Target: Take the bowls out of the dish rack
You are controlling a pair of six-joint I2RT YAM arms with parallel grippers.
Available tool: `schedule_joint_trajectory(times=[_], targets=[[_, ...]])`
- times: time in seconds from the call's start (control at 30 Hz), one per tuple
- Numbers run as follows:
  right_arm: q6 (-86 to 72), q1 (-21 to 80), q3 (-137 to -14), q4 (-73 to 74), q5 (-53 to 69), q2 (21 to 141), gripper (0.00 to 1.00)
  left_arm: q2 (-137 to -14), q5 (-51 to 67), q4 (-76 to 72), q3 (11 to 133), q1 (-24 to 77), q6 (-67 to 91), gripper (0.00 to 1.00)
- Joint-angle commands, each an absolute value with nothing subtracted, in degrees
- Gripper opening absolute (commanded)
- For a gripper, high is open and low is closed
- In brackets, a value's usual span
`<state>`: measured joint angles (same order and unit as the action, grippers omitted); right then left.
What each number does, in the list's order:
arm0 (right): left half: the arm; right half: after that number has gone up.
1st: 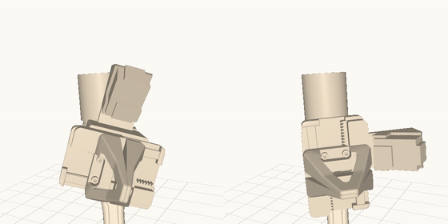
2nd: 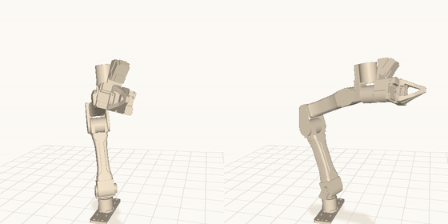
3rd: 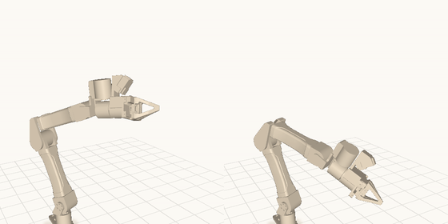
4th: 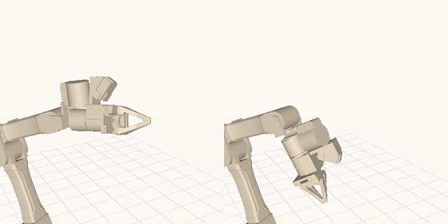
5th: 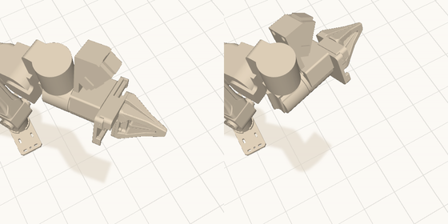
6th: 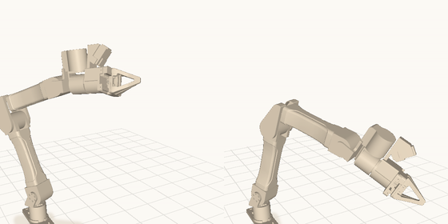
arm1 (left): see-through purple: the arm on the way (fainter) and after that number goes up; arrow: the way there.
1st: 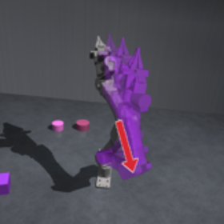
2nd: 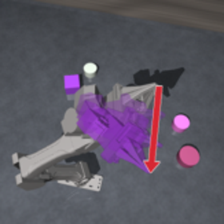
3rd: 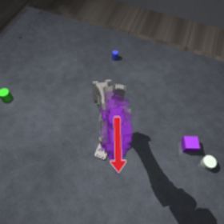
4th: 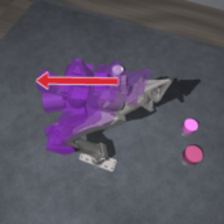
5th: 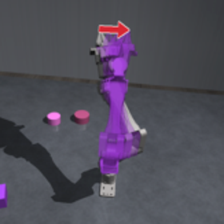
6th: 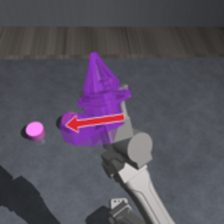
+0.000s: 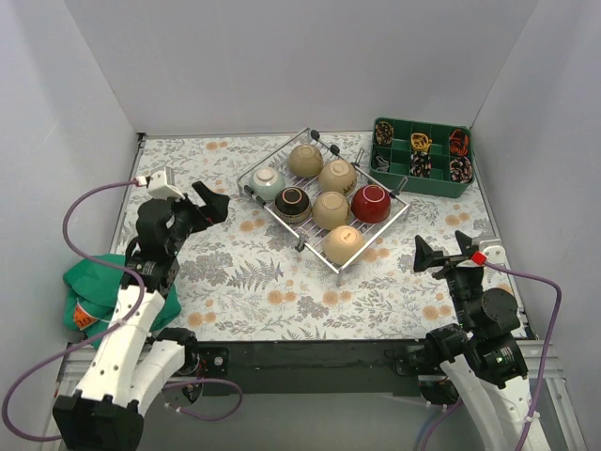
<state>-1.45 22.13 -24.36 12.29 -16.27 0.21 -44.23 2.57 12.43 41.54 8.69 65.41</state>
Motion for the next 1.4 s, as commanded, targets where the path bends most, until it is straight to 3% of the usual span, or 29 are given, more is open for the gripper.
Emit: schedule_joint_trajectory(times=[0.0,0.23,0.37,0.8,1.13,1.37], targets=[[-0.8,22.1,-26.1,10.7,-11.8,-9.1,0.99,-51.6,5.3,13.5,47.4,8.3,64.3,0.98],[-0.2,22.0,-30.3,12.0,-3.9,1.6,0.99,-64.1,7.9,14.8,54.8,8.6,65.8,0.98],[-0.4,22.1,-35.8,14.8,-1.1,13.6,0.99,-68.5,8.8,14.8,55.7,8.6,65.6,0.98],[-1.1,23.2,-62.7,27.0,10.3,56.3,0.99,-67.0,3.6,15.5,50.0,8.6,64.5,0.98],[16.2,42.8,-63.9,17.2,-15.4,73.8,0.99,-66.9,2.5,15.6,49.7,8.6,64.5,0.98],[24.2,44.9,-65.0,12.8,-15.1,81.0,0.99,-67.1,1.8,15.6,49.7,8.6,64.2,0.98]])
